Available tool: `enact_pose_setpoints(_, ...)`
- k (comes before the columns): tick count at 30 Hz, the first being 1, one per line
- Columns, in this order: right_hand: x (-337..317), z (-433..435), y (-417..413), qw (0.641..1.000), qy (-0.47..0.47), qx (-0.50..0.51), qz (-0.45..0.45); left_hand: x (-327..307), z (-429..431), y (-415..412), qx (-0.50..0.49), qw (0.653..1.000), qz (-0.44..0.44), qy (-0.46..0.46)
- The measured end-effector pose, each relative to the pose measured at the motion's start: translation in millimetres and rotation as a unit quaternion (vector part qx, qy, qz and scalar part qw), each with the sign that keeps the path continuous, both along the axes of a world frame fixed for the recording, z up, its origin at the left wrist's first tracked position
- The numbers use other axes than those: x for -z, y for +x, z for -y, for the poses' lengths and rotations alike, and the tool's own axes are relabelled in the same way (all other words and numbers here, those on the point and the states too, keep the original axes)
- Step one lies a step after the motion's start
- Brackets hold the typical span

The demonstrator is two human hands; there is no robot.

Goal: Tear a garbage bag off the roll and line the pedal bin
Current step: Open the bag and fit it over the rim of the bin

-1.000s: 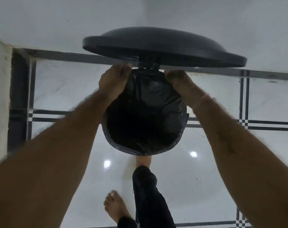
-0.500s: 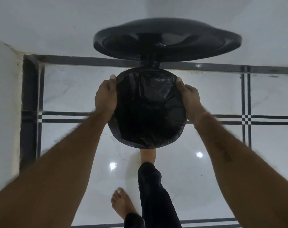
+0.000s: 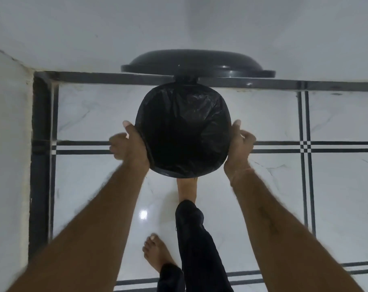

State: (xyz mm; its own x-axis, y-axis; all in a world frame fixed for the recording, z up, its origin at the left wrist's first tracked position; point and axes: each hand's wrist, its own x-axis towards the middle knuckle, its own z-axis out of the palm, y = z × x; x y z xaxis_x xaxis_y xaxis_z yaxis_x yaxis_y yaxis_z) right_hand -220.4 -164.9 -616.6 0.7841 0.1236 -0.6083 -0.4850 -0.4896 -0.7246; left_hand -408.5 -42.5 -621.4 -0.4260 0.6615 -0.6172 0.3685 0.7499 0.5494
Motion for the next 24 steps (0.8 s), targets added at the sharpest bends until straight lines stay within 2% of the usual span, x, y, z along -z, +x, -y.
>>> enact_pose_setpoints(2,-9.3,12.0,-18.2,0.996,-0.007,0.075,-0.057,-6.3,28.4,0.5,-0.093,0.99,0.064,-0.085)
enact_pose_setpoints(4,-14.7,20.4,-36.0,0.974,0.03,0.107,-0.195,-7.5,51.8,3.2,-0.142,0.959,0.204,-0.134)
enact_pose_setpoints(5,-16.2,22.2,-43.4,0.964,0.044,0.114,-0.236,-8.5,59.3,4.2,-0.147,0.949,0.243,-0.134)
enact_pose_setpoints(8,-16.9,18.8,-53.2,0.955,0.078,0.147,-0.247,-4.0,64.9,2.1,-0.163,0.938,0.291,-0.098)
enact_pose_setpoints(11,-17.0,22.5,-63.5,0.938,0.098,0.203,-0.265,-5.4,74.5,-5.8,-0.23,0.894,0.368,-0.109)
enact_pose_setpoints(15,-16.5,32.1,-89.7,0.88,0.137,0.283,-0.357,-18.3,96.8,0.6,-0.3,0.851,0.393,-0.175)
enact_pose_setpoints(18,-5.1,34.0,-104.4,0.876,0.156,0.291,-0.353,-27.7,102.5,9.5,-0.337,0.837,0.396,-0.169)
enact_pose_setpoints(20,8.3,34.8,-107.8,0.878,0.144,0.284,-0.358,-31.0,101.3,12.0,-0.334,0.842,0.392,-0.161)
enact_pose_setpoints(24,-7.0,28.5,-111.0,0.888,0.114,0.287,-0.341,-37.2,104.4,11.6,-0.303,0.854,0.387,-0.17)
